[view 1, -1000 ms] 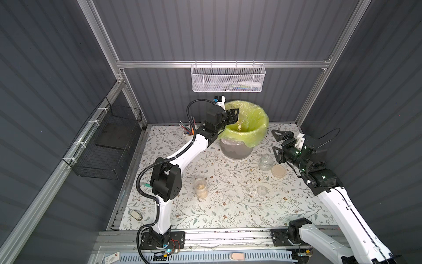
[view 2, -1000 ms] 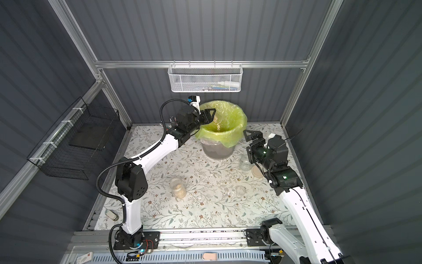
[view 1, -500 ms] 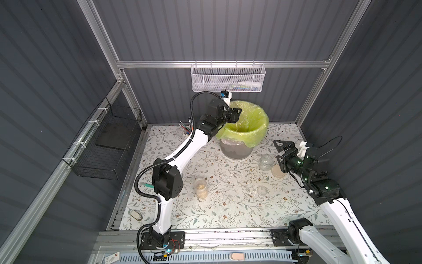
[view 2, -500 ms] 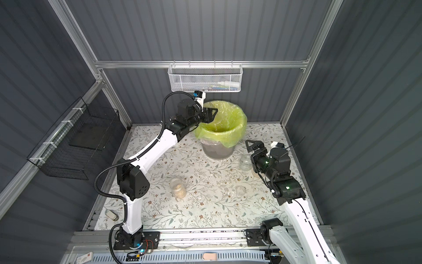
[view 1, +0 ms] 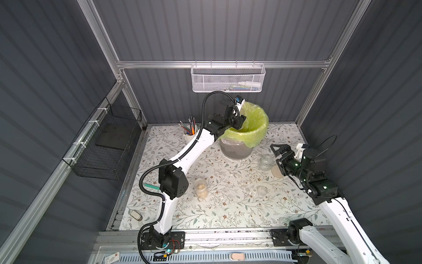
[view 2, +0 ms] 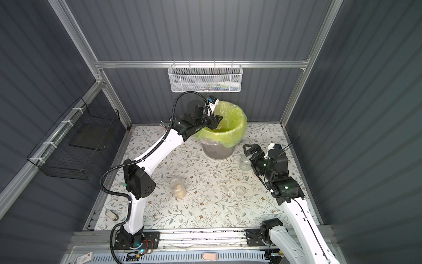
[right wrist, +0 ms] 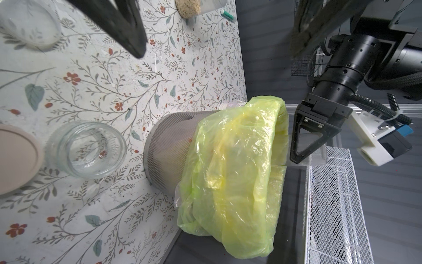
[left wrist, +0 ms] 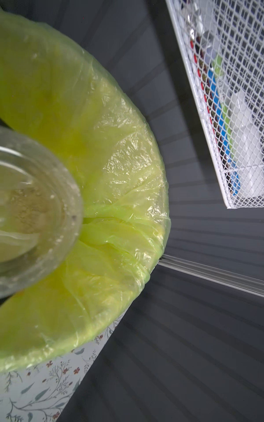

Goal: Empty expired oatmeal from jars
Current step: Pour the expired oatmeal into the trash bin.

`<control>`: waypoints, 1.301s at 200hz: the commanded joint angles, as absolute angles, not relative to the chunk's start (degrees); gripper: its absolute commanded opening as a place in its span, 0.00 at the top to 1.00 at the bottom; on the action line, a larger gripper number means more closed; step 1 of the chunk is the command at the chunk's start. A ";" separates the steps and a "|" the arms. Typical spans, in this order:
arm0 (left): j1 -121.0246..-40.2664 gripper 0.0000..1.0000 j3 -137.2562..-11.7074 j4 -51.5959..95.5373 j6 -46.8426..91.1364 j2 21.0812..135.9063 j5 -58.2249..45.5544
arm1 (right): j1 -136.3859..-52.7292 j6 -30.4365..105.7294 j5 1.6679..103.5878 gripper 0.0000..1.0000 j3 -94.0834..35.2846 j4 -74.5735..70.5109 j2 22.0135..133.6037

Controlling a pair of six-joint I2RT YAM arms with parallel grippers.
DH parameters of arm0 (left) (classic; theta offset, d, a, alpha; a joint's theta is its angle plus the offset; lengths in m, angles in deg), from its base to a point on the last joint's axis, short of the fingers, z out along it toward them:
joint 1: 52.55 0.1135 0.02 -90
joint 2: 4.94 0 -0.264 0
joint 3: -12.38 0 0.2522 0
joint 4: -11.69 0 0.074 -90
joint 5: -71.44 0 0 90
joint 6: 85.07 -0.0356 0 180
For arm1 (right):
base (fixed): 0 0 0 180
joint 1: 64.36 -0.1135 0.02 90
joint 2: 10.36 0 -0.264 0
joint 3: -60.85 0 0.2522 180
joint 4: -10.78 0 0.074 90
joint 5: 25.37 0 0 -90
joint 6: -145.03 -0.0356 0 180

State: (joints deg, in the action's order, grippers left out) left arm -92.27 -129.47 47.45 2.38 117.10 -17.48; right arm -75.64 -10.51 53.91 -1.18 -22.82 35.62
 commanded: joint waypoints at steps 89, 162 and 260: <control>-94.93 0.70 -129.36 50.23 -11.80 115.17 -24.08 | -75.34 -8.10 50.12 0.01 -0.13 -18.85 36.75; -93.33 0.71 -124.69 44.88 -5.62 110.96 -23.90 | -75.34 -4.65 48.33 0.01 -3.87 -19.72 38.92; -93.85 0.67 -130.24 45.04 -7.09 115.71 -24.07 | -75.43 -0.62 42.02 0.01 -5.38 -18.48 40.95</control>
